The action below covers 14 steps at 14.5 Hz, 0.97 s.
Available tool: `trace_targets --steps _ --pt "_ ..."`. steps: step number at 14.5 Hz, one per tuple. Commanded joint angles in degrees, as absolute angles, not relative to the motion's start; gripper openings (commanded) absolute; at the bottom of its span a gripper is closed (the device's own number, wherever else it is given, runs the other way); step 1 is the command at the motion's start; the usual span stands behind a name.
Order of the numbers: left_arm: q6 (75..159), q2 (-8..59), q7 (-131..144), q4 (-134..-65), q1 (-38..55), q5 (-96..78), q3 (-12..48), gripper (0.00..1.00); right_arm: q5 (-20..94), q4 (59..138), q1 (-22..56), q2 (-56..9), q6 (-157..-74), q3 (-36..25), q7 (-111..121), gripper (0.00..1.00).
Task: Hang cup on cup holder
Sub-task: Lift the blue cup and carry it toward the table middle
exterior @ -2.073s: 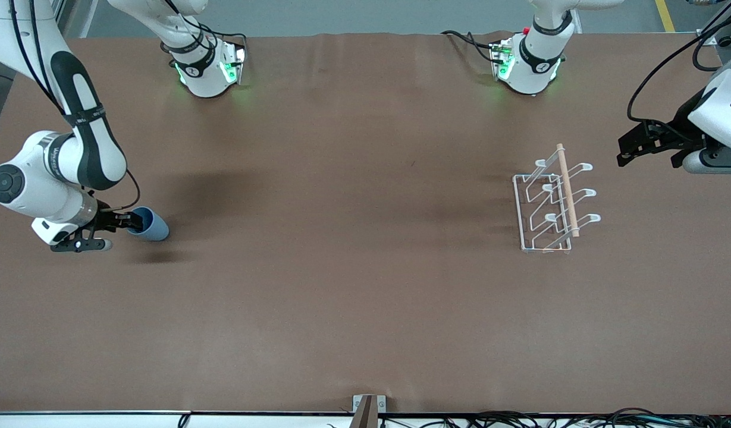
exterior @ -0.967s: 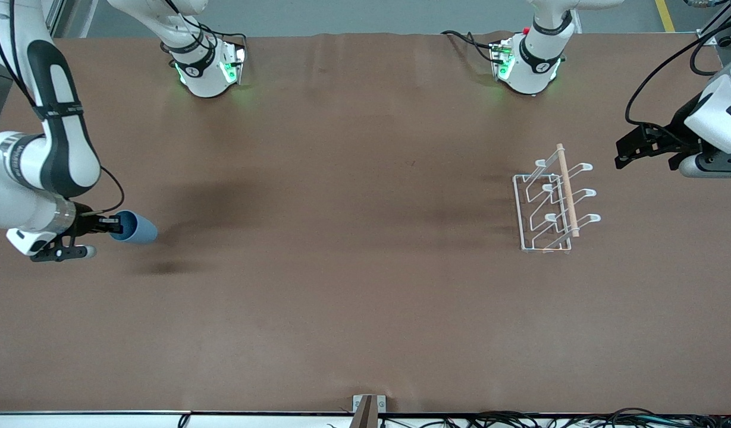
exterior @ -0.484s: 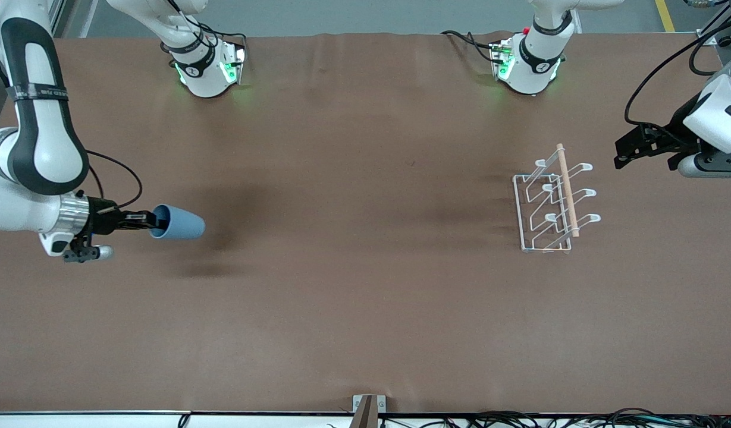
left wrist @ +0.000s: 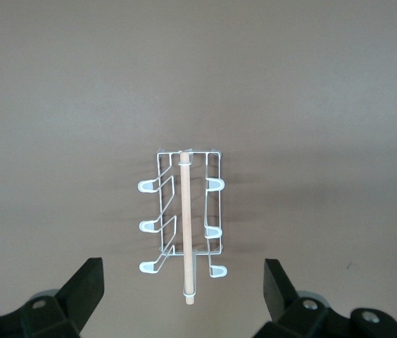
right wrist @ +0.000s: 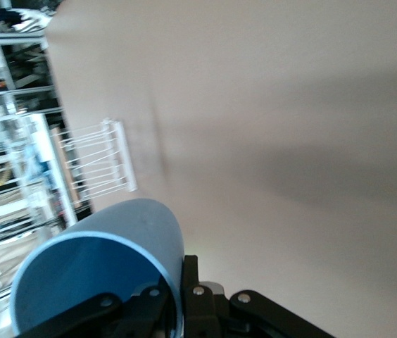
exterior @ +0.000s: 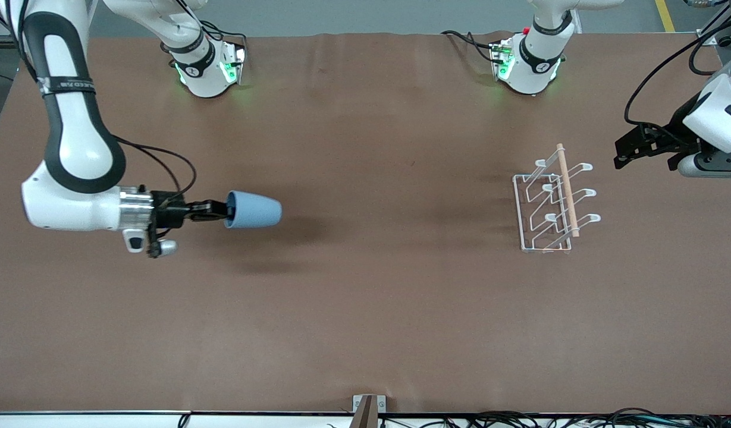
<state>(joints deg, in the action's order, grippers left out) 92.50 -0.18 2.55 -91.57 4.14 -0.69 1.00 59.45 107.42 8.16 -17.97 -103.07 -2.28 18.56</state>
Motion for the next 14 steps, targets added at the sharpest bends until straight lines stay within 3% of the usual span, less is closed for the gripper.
trace_targets --steps 1,9,12,14 --pt "92.5 0.3 0.7 -90.3 4.2 -0.3 0.6 1.00 68.4 110.9 10.7 -16.9 -99.5 -2.6 18.6 0.01" --pt "92.6 0.4 -25.6 -88.6 6.1 -8.6 2.2 0.97 88.8 114.0 21.4 -17.6 -98.4 -2.7 18.7 0.01" --pt "91.9 0.0 -40.8 -89.1 6.0 -17.6 2.7 0.98 89.9 114.0 23.3 -17.7 -98.6 -2.7 18.7 0.01" --pt "91.1 0.2 -43.2 -89.0 7.4 -19.0 6.3 1.00 90.5 114.0 23.7 -17.7 -98.6 -2.7 18.7 0.01"
